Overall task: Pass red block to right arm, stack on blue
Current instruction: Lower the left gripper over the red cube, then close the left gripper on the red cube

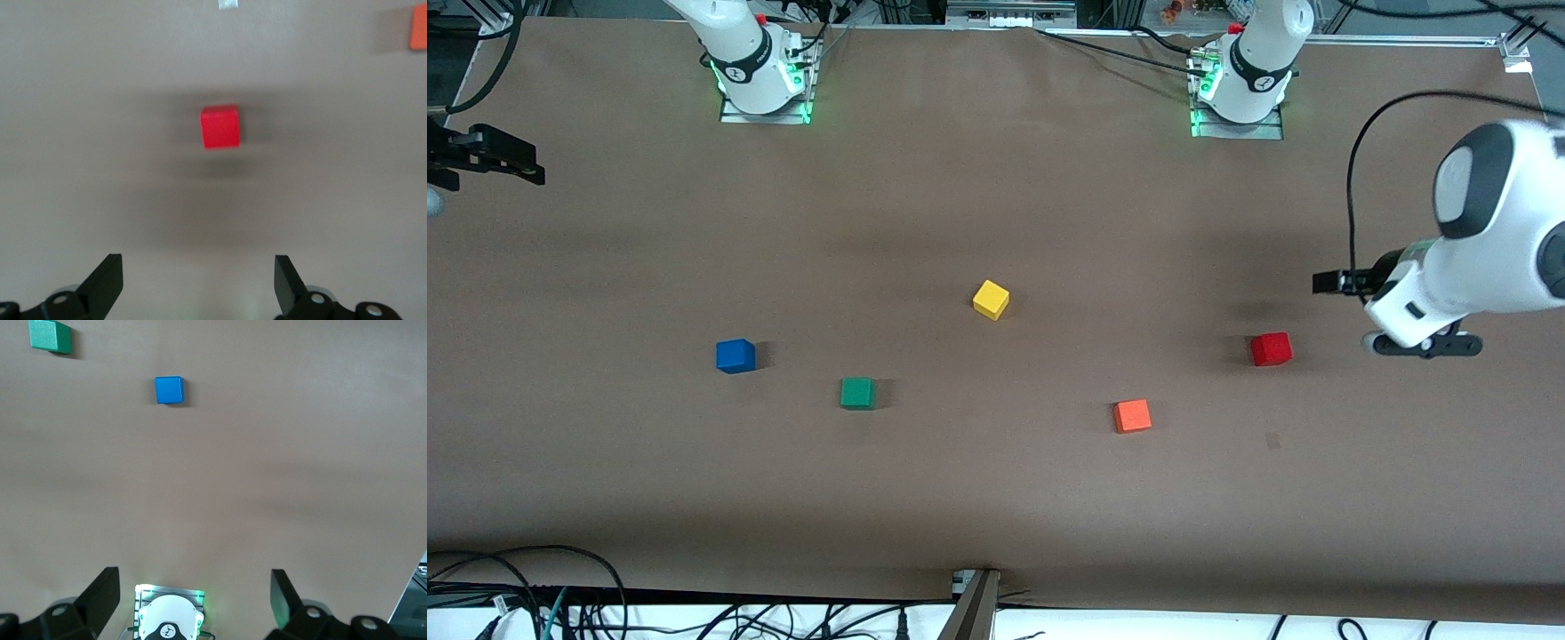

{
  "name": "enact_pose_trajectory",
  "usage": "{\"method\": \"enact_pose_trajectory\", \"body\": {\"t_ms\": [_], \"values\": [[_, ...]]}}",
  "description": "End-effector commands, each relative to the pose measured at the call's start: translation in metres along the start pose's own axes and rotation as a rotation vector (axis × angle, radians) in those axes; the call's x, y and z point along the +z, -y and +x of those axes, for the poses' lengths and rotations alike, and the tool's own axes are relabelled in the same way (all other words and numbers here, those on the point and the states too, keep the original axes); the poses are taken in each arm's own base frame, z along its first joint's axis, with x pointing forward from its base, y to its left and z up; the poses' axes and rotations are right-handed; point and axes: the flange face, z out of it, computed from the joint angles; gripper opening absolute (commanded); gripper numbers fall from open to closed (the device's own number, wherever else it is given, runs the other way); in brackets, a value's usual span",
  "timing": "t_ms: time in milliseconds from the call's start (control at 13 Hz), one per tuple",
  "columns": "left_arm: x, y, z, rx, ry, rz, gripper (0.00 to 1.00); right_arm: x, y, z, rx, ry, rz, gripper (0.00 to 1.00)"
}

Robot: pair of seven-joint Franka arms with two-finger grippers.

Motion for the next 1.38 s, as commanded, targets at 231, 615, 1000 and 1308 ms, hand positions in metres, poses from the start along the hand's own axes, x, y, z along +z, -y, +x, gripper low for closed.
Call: {"method": "enact_pose_trajectory", "body": {"t_ms": [231,615,1000,1308], "values": [[0.113,-0.007,0.004,0.039,-0.191,-0.003,1.0,-0.004,-0.001,0.002,0.006,-0.015,0.0,1.0],[0.19,-0.013,0.025,0.05,-0.283,-0.022,1.0,-0.004,0.004,0.003,0.0,-0.015,0.01,1.0],[0.22,-0.006,0.034,0.043,-0.277,-0.02,1.0,-0.003,0.002,0.003,0.0,-0.018,0.036,1.0],[0.222,-0.006,0.033,0.04,-0.267,-0.014,0.55,-0.001,0.004,0.004,-0.005,-0.011,0.032,1.0]]}}
